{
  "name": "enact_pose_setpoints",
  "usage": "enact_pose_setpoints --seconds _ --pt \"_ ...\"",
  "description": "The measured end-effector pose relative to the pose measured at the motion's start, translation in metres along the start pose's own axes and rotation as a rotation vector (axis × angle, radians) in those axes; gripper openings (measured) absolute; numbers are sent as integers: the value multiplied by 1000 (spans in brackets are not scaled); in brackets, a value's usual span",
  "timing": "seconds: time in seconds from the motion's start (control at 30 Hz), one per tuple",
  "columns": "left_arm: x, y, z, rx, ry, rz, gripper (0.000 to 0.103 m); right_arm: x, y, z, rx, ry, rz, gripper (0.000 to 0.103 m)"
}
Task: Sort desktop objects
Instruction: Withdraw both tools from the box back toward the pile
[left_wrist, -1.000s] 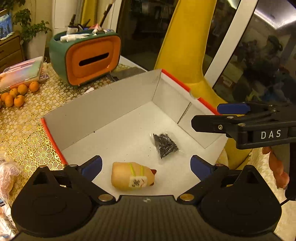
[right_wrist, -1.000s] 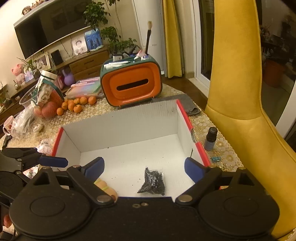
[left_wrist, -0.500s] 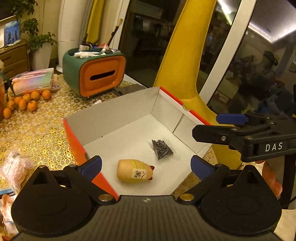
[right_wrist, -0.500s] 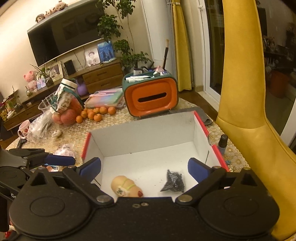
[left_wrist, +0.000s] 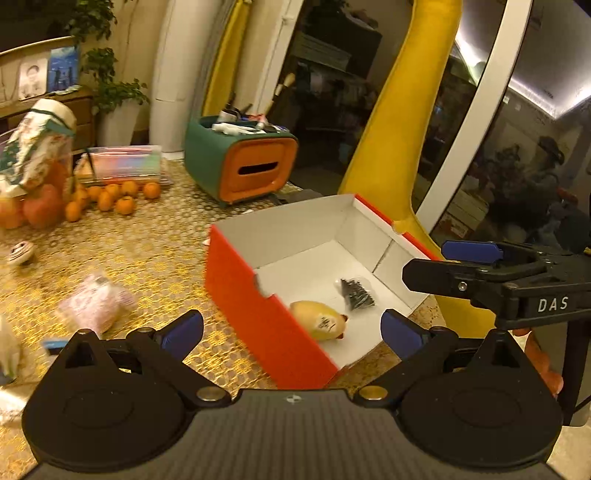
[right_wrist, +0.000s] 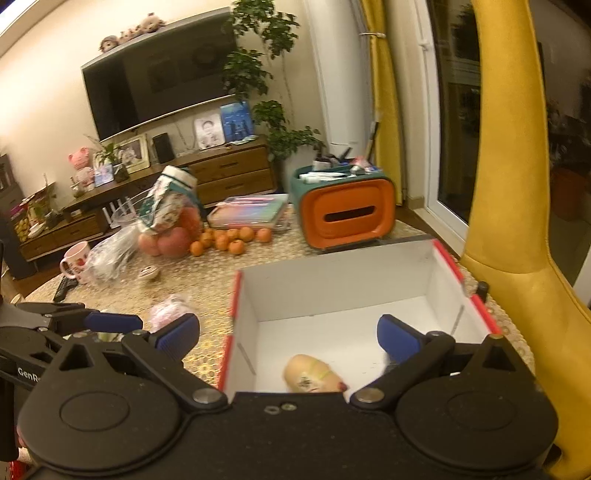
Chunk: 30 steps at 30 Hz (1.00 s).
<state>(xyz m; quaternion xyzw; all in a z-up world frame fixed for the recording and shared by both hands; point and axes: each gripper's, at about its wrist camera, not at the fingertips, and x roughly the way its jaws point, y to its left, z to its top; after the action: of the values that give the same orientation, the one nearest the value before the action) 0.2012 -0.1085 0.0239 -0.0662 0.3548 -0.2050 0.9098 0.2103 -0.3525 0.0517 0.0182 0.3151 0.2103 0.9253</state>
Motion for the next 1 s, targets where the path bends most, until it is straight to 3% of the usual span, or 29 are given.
enact_pose_setpoints --seconds 0.5,1.0 --pt "-69 70 -61 -67 -89 152 103 14 84 -23 -98 -26 82 103" --pt "-81 123 -125 -84 -51 290 103 59 129 -53 -111 35 115 102"
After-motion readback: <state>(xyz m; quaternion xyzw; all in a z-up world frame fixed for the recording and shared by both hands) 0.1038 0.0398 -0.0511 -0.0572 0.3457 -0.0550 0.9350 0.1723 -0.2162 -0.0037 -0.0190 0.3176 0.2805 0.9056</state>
